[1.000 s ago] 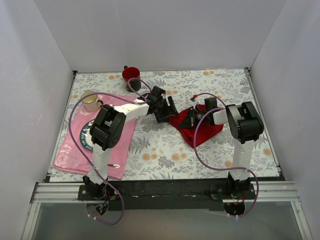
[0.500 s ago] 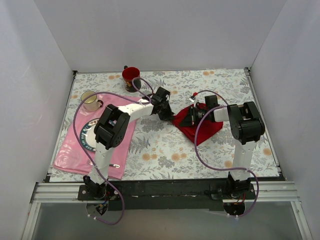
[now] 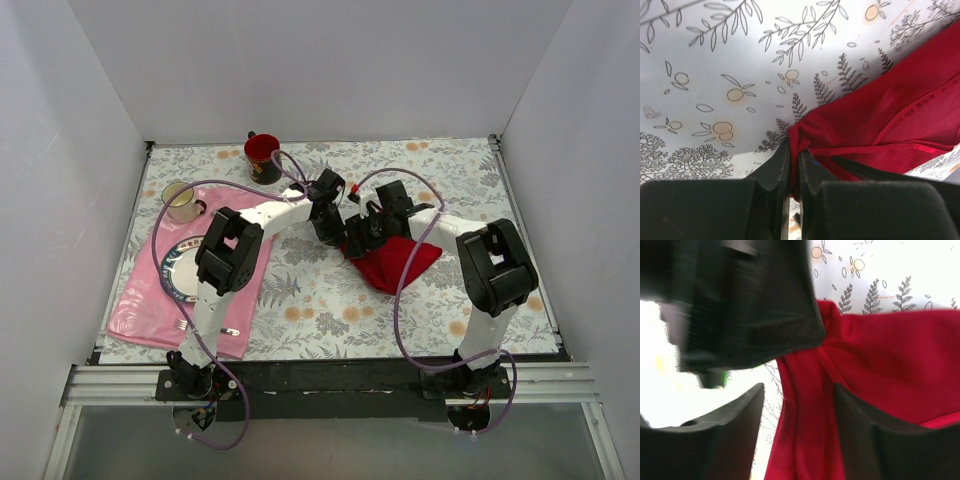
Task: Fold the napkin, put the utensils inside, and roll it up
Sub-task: Roll the napkin with the utensil
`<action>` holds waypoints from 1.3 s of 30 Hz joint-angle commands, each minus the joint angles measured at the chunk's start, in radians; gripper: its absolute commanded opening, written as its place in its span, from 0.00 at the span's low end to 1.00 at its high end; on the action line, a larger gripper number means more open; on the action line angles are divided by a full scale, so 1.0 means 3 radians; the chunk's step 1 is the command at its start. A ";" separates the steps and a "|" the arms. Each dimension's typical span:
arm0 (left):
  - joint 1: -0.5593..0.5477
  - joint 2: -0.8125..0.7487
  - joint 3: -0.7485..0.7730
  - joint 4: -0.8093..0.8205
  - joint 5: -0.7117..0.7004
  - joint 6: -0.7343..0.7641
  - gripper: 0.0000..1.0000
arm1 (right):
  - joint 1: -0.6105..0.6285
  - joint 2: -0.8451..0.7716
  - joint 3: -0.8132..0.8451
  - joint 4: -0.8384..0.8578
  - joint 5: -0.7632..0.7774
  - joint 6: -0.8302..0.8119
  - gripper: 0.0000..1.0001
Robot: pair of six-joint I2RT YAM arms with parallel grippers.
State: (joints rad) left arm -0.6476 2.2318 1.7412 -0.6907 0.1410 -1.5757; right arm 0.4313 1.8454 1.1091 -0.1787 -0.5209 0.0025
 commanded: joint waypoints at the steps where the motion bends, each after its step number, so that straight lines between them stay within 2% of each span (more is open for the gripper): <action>1: -0.0040 0.0051 0.0147 -0.0377 0.0087 -0.0019 0.00 | 0.0224 -0.0265 0.0097 -0.0274 0.0790 -0.0325 0.72; 4: -0.0040 0.0082 0.0265 -0.0494 0.0144 -0.0045 0.00 | 0.0393 -0.0337 -0.0010 -0.0151 0.1076 -0.0387 0.79; 6: -0.0040 0.0103 0.0326 -0.0576 0.0159 -0.0045 0.00 | 0.0531 -0.0378 -0.0087 -0.0003 0.1301 -0.0417 0.81; 15: -0.0040 0.0185 0.0465 -0.0837 0.0180 -0.0127 0.00 | 0.1068 -0.0450 -0.0343 0.0268 0.2436 -0.0387 0.78; 21: -0.0040 0.0159 0.0419 -0.0832 0.0154 -0.0209 0.00 | 0.1237 -0.0435 -0.0542 0.0498 0.2549 -0.0239 0.61; 22: -0.0040 0.0154 0.0419 -0.0832 0.0139 -0.0209 0.00 | 0.1242 -0.0430 -0.0557 0.0504 0.2570 -0.0208 0.49; 24: -0.0040 0.0144 0.0429 -0.0863 0.0073 -0.0204 0.00 | 0.1237 -0.0460 -0.0639 0.0539 0.2550 -0.0111 0.35; 27: -0.0040 0.0123 0.0434 -0.0863 -0.0015 -0.0178 0.00 | 0.1237 -0.0506 -0.0741 0.0565 0.2427 -0.0034 0.22; 28: -0.0040 0.0123 0.0469 -0.0873 -0.0086 -0.0163 0.00 | 0.1237 -0.0511 -0.0757 0.0565 0.2401 0.0047 0.10; 30: -0.0040 0.0093 0.0470 -0.0848 -0.0137 -0.0112 0.00 | 0.1196 -0.0516 -0.0798 0.0565 0.2269 0.0155 0.01; 33: -0.0035 -0.0020 0.0409 -0.0684 -0.0168 0.0016 0.00 | 0.1007 -0.0603 -0.0930 0.0835 0.1774 0.0339 0.01; 34: -0.0025 -0.0055 0.0373 -0.0618 -0.0173 0.0047 0.07 | 0.0900 -0.0629 -0.1068 0.0922 0.1479 0.0390 0.01; 36: 0.0011 -0.0209 0.0240 -0.0434 -0.0178 0.0133 0.18 | 0.0803 -0.0665 -0.1155 0.1010 0.1267 0.0431 0.01; 37: 0.0026 -0.0270 0.0189 -0.0368 -0.0178 0.0159 0.26 | 0.0711 -0.0680 -0.1267 0.1147 0.1023 0.0477 0.01; 39: 0.0087 -0.0428 0.0036 -0.0204 -0.0163 0.0226 0.36 | 0.0634 -0.0685 -0.1350 0.1255 0.0847 0.0528 0.01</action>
State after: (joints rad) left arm -0.6563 2.2528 1.8091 -0.8463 0.1284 -1.5513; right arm 0.6704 1.6497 0.7799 0.1516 -0.0586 0.0761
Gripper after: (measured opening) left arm 0.288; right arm 0.043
